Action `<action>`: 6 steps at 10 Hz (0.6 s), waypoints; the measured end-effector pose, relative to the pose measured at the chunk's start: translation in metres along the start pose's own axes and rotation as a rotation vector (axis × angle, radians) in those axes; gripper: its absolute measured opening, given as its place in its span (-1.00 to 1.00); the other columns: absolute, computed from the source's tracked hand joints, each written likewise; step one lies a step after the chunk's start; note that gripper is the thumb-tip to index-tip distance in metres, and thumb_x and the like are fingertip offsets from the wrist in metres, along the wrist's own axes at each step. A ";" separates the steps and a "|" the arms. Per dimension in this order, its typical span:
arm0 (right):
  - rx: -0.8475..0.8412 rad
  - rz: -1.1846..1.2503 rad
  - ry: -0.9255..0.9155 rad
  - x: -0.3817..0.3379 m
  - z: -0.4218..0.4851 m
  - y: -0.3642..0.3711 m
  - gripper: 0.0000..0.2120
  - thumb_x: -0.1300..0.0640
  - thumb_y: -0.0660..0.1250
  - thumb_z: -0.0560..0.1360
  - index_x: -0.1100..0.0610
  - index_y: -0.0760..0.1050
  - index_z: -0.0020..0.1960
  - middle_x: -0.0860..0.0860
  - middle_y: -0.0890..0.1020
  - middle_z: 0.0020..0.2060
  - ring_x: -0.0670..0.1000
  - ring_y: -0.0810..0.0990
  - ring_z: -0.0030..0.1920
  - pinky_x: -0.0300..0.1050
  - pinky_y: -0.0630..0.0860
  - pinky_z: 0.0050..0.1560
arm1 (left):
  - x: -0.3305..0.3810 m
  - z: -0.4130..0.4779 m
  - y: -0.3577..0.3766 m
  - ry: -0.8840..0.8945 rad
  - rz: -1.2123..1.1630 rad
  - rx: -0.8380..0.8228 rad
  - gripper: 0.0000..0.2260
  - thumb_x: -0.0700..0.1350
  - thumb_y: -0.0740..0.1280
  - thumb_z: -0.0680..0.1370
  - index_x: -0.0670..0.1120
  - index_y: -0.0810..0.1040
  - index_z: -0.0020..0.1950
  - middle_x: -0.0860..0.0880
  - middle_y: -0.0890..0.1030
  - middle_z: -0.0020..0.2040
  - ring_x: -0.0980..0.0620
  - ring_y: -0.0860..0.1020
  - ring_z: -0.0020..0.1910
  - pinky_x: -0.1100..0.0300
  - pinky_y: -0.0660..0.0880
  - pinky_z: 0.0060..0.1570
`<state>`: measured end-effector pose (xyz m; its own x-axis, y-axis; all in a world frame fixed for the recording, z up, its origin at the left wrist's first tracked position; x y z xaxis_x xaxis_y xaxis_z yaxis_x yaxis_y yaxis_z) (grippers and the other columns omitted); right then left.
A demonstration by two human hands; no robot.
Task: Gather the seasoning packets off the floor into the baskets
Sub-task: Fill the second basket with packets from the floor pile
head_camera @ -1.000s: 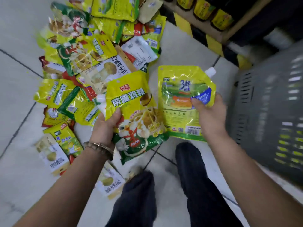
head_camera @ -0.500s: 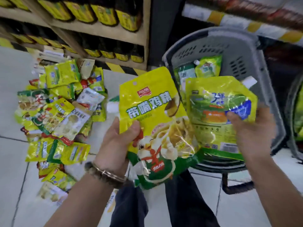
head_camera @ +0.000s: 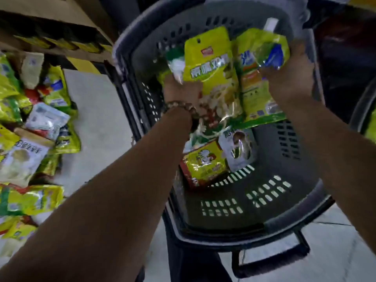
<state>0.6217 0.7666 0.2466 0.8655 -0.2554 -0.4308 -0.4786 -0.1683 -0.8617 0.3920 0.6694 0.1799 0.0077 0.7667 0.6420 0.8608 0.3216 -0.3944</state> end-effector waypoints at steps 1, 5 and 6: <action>-0.106 0.123 -0.064 0.002 0.018 0.045 -0.35 0.19 0.38 0.45 0.13 0.21 0.47 0.03 0.49 0.24 0.05 0.47 0.24 -0.24 0.38 0.13 | -0.025 0.043 0.009 -0.066 0.140 -0.008 -0.51 -0.12 0.30 0.53 -0.17 0.27 0.43 -0.15 0.42 0.35 -0.09 0.43 0.31 0.27 0.40 0.08; -0.317 -0.556 -0.390 0.022 0.007 0.157 -0.14 -0.04 0.34 0.48 0.00 -0.17 0.55 0.24 -0.24 0.51 0.26 -0.25 0.50 0.27 -0.20 0.44 | -0.044 0.020 0.025 0.273 0.779 0.329 -0.15 0.10 0.38 0.47 -0.20 -0.06 0.53 -0.21 -0.03 0.54 -0.10 0.04 0.52 -0.04 0.09 0.43; -0.488 -0.552 -0.335 0.029 0.017 0.176 -0.01 -0.27 0.30 0.44 0.00 -0.31 0.53 0.27 -0.33 0.47 0.26 -0.30 0.49 0.29 -0.21 0.42 | -0.046 0.030 0.014 0.224 0.924 0.437 -0.02 0.15 0.55 0.27 -0.22 0.12 0.48 -0.18 0.28 0.47 -0.05 0.36 0.39 0.07 0.39 0.26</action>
<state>0.5652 0.7459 0.0781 0.9569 0.2721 -0.1016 0.0872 -0.6028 -0.7931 0.3888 0.6556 0.1253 0.7015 0.7102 0.0595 0.2131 -0.1294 -0.9684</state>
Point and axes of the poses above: each hand's wrist, its own z-axis towards the middle knuckle, its own y-axis out of the palm, x = y × z, the point moved 8 cm from there along z, towards the middle knuckle
